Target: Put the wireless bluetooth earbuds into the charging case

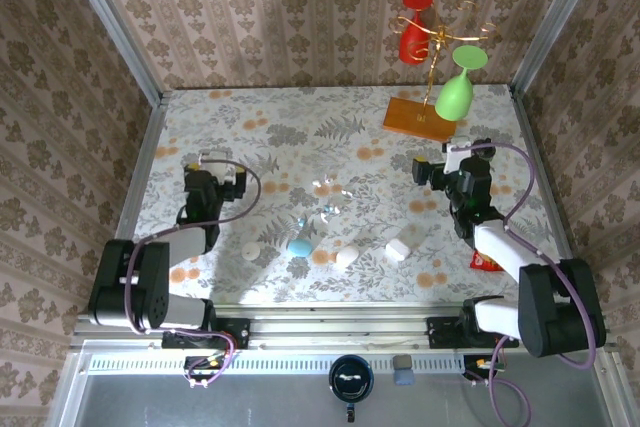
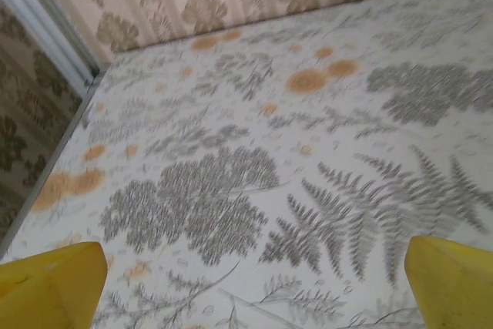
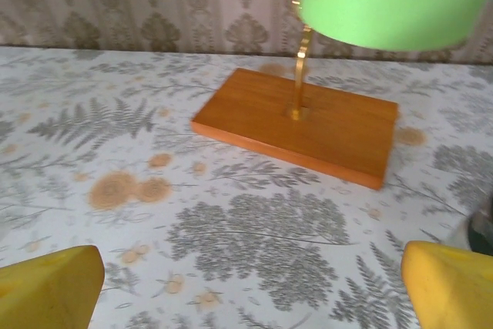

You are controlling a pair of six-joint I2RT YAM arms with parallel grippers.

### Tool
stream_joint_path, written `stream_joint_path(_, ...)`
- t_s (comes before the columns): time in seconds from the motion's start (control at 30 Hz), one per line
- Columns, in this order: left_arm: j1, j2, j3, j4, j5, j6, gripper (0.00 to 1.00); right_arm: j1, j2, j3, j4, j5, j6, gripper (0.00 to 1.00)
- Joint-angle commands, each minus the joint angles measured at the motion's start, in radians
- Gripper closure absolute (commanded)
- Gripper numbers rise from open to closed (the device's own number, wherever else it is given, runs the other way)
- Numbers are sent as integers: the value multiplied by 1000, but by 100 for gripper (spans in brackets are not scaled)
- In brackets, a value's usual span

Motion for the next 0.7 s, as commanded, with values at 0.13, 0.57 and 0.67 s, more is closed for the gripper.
stream_joint_path(0.13, -96, -178, 133, -433, 5, -78, 0, 194, -21, 92, -229, -208, -154, 0)
stream_joint_path(0.57, -140, -443, 146, -845, -12, -271, 0, 673, 221, 256, -379, -348, -375, 2)
stream_joint_path(0.67, -139, -471, 133, -866, -21, -272, 0, 718, 304, 274, -332, -375, -396, 2)
